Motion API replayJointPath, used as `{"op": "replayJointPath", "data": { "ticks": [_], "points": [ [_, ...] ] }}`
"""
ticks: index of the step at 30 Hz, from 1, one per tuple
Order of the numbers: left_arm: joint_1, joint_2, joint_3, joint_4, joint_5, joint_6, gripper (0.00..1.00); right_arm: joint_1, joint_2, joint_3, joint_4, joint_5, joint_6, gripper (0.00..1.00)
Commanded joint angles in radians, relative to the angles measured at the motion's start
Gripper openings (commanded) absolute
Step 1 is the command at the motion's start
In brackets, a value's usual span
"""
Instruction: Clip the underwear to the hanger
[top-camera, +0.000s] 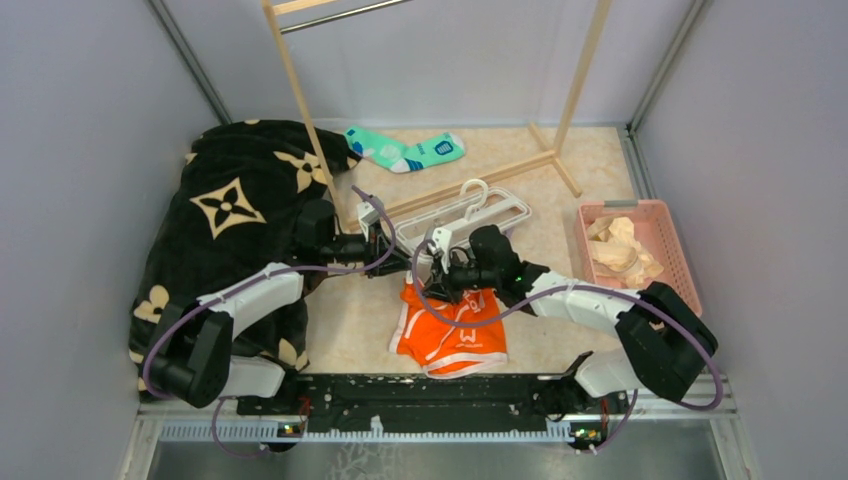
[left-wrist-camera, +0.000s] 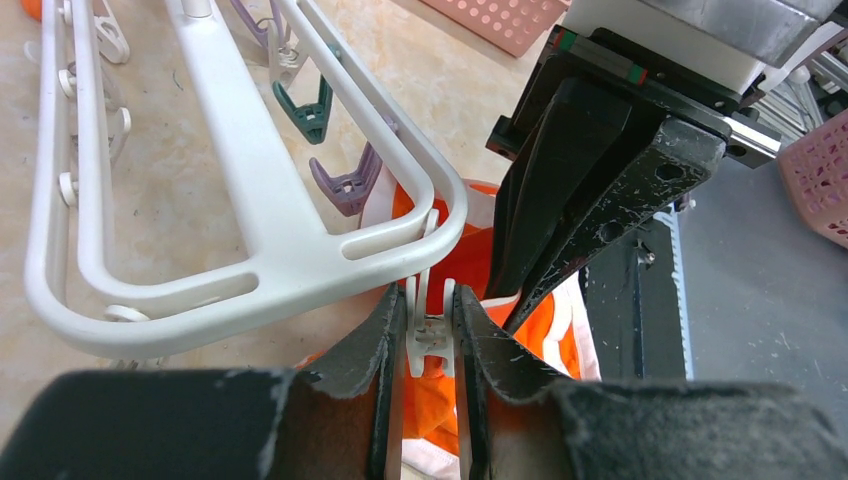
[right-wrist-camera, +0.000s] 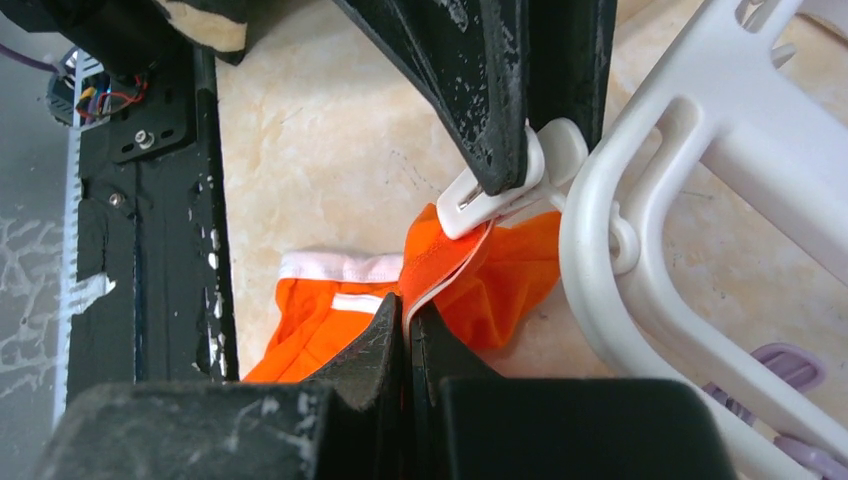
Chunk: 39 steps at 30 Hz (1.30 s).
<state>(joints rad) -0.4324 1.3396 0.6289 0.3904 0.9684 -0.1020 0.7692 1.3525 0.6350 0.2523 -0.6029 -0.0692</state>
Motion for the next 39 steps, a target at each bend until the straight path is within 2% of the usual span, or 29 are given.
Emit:
{"op": "replayJointPath", "data": {
  "ticks": [1,16,21,27,39],
  "points": [
    [-0.006,-0.03,0.03,-0.006,-0.002,0.031,0.0,-0.011,-0.053,0.016,-0.064,-0.026,-0.058,0.0],
    [-0.006,-0.032,0.045,-0.045,-0.014,0.058,0.0,-0.011,-0.106,0.004,-0.136,0.0,-0.067,0.0],
    [-0.006,-0.042,0.043,0.01,0.003,0.014,0.0,-0.011,-0.045,0.038,-0.167,-0.065,-0.088,0.0],
    [-0.006,-0.058,0.04,0.09,0.038,-0.036,0.0,0.009,0.034,0.094,-0.161,-0.074,-0.111,0.0],
    [-0.006,-0.057,0.016,0.103,0.062,-0.047,0.0,0.022,0.124,0.171,-0.046,-0.081,-0.093,0.0]
  ]
}}
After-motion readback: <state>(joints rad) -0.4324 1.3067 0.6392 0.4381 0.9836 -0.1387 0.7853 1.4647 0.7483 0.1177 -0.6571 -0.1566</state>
